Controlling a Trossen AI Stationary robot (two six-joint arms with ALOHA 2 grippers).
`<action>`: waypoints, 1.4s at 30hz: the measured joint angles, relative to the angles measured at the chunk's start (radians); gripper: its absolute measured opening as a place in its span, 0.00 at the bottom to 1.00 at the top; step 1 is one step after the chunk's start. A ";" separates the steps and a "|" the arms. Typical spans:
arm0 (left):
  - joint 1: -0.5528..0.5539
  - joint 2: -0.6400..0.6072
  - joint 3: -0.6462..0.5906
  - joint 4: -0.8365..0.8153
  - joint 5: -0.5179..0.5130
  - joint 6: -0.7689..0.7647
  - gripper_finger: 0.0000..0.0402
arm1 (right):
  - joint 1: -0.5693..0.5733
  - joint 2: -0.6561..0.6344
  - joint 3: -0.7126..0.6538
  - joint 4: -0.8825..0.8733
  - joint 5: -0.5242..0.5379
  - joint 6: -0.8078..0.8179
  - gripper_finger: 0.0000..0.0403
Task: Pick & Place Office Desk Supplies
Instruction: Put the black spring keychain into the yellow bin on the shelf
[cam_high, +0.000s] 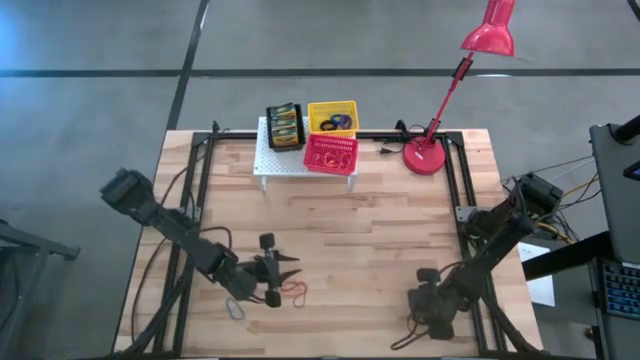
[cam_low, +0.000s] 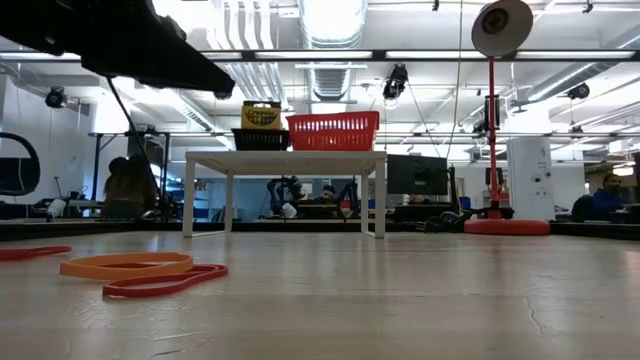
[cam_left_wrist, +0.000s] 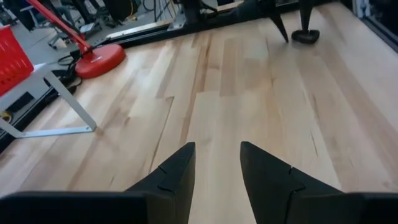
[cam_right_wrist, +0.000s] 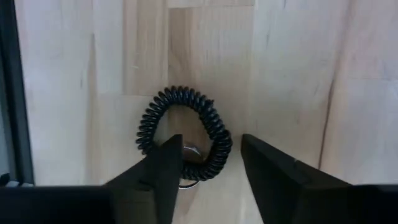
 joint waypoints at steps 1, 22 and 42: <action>0.001 0.008 0.005 -0.001 0.000 0.000 0.32 | -0.003 0.001 0.000 0.000 0.008 -0.011 0.36; 0.186 -0.329 0.020 -0.151 -0.117 0.047 0.32 | -0.718 -0.325 0.023 0.422 0.259 -0.937 0.06; 0.634 -0.431 -0.002 -0.286 -0.099 0.160 0.32 | -1.510 0.093 0.729 0.145 0.006 -1.165 0.06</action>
